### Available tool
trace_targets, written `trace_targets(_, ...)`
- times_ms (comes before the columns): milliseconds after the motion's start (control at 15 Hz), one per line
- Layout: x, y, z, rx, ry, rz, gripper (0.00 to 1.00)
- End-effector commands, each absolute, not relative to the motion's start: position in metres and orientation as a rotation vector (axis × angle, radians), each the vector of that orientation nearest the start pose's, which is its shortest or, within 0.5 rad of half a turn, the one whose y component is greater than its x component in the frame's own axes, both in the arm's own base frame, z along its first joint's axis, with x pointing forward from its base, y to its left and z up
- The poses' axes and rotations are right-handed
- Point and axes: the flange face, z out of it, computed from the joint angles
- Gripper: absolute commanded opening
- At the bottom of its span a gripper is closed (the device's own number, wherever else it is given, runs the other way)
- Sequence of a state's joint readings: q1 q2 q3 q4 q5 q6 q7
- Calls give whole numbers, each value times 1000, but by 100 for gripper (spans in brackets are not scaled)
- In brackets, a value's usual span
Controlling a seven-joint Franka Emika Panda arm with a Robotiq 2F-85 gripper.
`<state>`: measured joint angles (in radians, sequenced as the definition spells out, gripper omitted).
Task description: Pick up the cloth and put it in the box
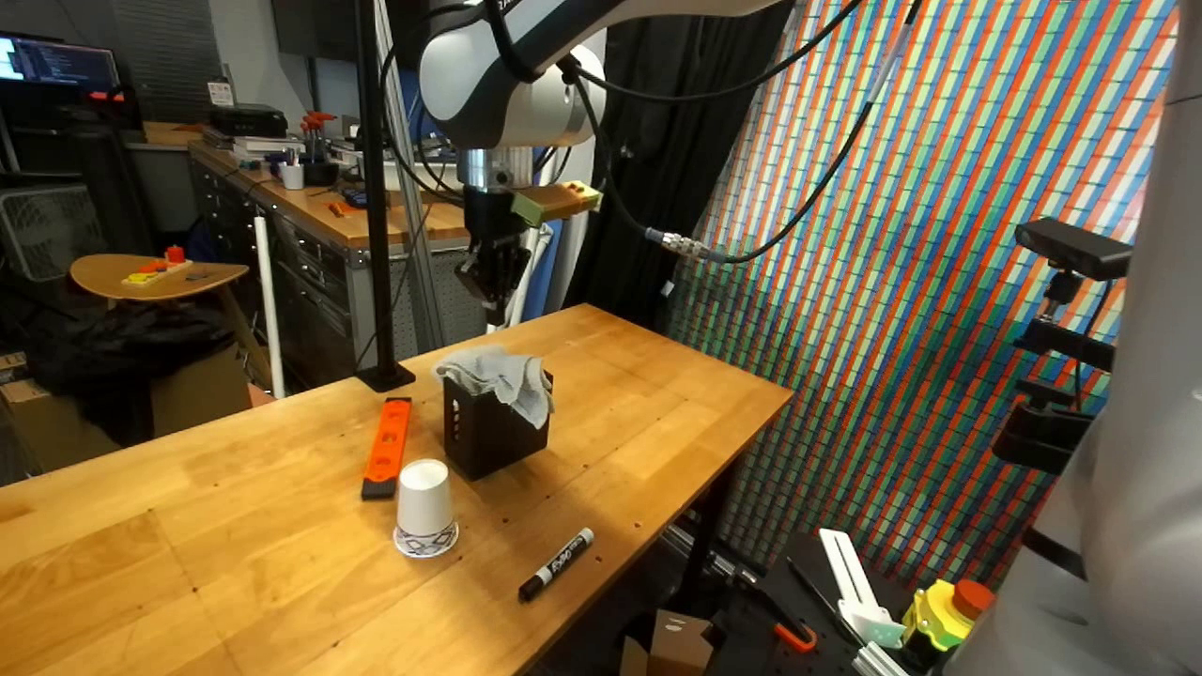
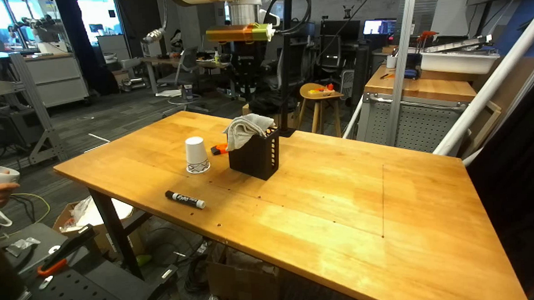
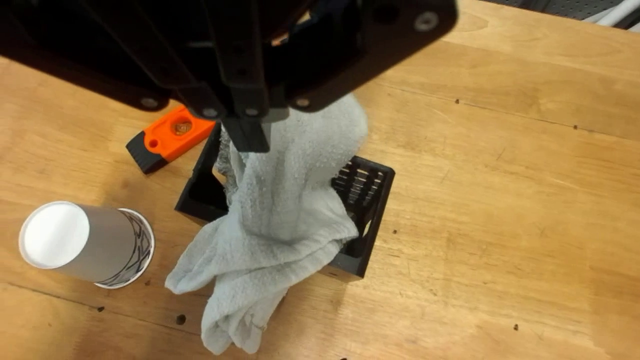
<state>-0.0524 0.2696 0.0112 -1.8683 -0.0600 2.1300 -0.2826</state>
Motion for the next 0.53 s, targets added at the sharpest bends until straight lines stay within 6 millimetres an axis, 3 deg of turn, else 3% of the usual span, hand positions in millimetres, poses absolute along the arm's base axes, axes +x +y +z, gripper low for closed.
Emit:
trace_targets(0, 614, -20, 371, -3145, -491, 20, 0)
trace_targets(467, 626, -35, 339, -3135, -456, 34, 0)
